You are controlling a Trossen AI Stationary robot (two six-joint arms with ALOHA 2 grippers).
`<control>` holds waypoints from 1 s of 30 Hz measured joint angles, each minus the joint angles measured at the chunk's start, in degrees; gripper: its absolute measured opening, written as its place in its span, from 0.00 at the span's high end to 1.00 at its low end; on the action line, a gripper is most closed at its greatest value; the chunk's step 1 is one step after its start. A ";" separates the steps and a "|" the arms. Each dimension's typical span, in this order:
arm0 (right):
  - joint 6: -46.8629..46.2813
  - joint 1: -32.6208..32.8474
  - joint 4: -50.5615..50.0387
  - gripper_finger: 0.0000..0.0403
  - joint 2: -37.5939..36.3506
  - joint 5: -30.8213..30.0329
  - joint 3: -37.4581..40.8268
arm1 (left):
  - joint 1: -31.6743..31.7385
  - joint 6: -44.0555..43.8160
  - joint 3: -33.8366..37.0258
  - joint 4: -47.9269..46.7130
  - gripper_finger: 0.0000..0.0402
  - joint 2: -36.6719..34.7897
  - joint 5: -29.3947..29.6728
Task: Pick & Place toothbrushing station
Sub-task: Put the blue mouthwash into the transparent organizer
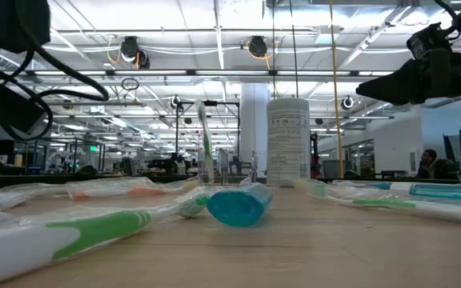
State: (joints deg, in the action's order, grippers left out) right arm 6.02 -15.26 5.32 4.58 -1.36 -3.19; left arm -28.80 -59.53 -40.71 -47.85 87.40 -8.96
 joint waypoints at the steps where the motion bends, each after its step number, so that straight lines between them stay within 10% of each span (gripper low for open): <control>1: -0.48 0.00 0.00 0.64 0.00 0.01 0.00 | 0.77 1.59 -0.38 -0.51 0.79 -0.42 0.09; 9: -0.87 0.00 0.00 0.64 0.00 0.02 0.00 | 9.34 16.44 -8.75 -4.52 0.76 -7.74 14.91; 16: -0.81 0.02 0.04 0.64 0.00 -0.01 -0.01 | 18.44 39.44 -12.87 18.66 0.74 -12.07 31.44; 30: -2.00 0.02 0.02 0.64 -0.01 0.00 0.01 | 36.04 56.80 -12.89 74.05 0.76 -2.02 29.77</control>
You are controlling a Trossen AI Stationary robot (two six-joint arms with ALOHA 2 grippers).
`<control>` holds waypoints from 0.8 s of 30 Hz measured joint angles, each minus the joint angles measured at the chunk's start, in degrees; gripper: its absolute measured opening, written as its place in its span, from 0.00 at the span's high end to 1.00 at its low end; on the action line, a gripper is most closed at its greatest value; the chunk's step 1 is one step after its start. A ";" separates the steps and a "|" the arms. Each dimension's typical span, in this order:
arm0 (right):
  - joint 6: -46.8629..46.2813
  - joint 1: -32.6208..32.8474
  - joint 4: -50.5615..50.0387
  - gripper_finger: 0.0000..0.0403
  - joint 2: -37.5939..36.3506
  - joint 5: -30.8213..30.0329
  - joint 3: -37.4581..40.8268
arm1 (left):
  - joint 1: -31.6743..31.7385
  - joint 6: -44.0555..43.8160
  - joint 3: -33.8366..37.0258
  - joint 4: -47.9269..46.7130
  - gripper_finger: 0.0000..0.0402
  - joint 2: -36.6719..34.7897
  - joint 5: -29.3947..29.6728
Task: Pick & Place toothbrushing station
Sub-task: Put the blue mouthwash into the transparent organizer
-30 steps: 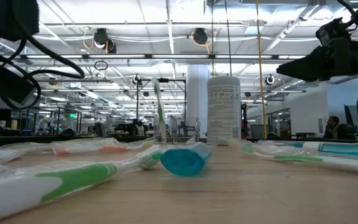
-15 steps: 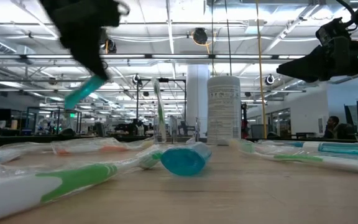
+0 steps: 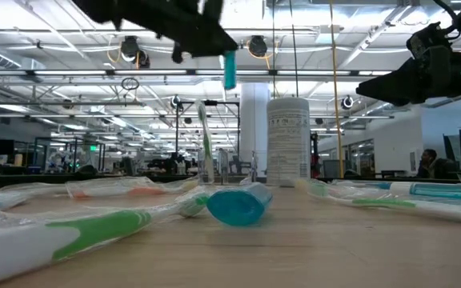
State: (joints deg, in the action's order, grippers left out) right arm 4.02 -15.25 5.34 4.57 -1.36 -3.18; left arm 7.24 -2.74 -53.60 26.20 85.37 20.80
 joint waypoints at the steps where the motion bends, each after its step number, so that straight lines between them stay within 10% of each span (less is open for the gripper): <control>1: -0.19 0.00 0.00 0.64 -0.01 -0.01 -0.01 | 0.71 -0.47 -0.01 2.23 0.76 1.76 -0.71; 12: -0.29 0.00 -0.02 0.64 -0.01 0.08 0.00 | 1.15 -5.37 0.00 13.86 0.76 16.39 9.58; 24: 1.15 0.00 -0.02 0.64 -0.01 0.01 -0.01 | 2.08 3.32 -0.02 13.92 0.76 17.21 19.64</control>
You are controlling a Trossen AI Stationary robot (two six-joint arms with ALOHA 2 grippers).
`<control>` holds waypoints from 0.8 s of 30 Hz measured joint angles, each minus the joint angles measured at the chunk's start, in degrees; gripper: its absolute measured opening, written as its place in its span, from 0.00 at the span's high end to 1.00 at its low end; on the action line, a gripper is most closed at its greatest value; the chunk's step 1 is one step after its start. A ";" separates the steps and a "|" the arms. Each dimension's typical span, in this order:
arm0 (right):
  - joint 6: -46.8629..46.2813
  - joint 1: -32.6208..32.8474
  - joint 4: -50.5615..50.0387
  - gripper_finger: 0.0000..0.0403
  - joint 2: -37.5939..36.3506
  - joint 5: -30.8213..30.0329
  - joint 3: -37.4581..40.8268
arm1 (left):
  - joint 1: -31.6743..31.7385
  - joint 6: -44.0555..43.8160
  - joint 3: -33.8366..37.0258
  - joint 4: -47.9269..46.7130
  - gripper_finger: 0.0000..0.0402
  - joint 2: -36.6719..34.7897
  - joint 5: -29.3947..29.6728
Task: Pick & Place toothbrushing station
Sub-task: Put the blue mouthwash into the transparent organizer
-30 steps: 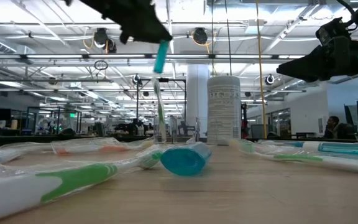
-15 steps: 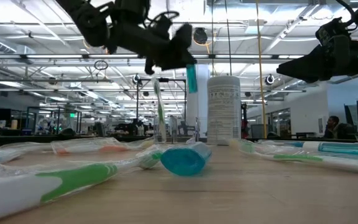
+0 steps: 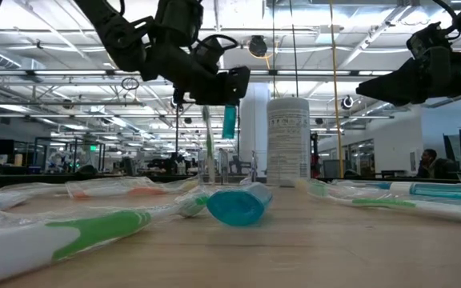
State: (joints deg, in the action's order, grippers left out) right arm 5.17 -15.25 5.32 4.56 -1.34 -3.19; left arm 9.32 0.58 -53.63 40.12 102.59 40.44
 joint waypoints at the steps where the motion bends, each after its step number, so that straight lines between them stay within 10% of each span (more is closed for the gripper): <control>1: 0.04 0.00 -0.02 0.64 0.01 0.00 0.01 | 0.68 0.55 0.00 0.20 0.76 0.00 0.16; 9: 0.21 0.00 0.00 0.64 0.02 -0.02 -0.01 | 6.79 -10.06 -0.08 1.27 0.76 0.80 -14.78; 24: 1.72 0.00 0.02 0.64 0.00 -0.07 -0.01 | 8.56 -8.67 -0.07 7.30 0.76 6.99 -11.49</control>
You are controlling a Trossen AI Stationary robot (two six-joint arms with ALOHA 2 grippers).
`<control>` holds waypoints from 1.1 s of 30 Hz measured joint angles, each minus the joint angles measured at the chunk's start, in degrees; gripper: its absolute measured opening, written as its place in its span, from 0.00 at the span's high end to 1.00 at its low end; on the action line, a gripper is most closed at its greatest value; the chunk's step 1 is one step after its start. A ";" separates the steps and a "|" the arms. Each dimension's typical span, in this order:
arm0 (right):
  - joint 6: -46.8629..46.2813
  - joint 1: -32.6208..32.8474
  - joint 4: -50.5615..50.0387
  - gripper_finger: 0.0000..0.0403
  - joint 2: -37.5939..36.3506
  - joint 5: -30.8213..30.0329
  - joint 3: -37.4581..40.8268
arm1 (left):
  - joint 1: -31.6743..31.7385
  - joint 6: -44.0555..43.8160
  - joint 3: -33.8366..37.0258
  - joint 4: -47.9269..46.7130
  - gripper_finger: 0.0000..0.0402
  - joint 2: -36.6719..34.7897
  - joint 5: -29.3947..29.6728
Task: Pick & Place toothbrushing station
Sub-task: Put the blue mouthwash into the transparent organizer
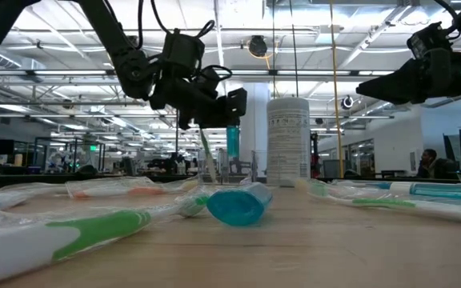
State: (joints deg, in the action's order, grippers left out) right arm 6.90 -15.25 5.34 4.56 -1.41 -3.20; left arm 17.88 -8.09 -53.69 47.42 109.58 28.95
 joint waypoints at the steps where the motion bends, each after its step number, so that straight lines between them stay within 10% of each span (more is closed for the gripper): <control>1: 0.00 0.00 0.00 0.64 0.00 0.00 0.00 | -0.03 0.17 0.00 -0.27 0.76 -0.03 -0.03; 33: -0.19 0.00 0.02 0.64 0.02 0.00 0.01 | 0.22 5.85 0.04 -8.42 0.64 -3.73 -0.97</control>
State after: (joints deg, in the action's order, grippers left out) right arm 6.70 -15.25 5.37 4.58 -1.40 -3.19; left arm 18.10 -2.24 -53.65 39.00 105.85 27.98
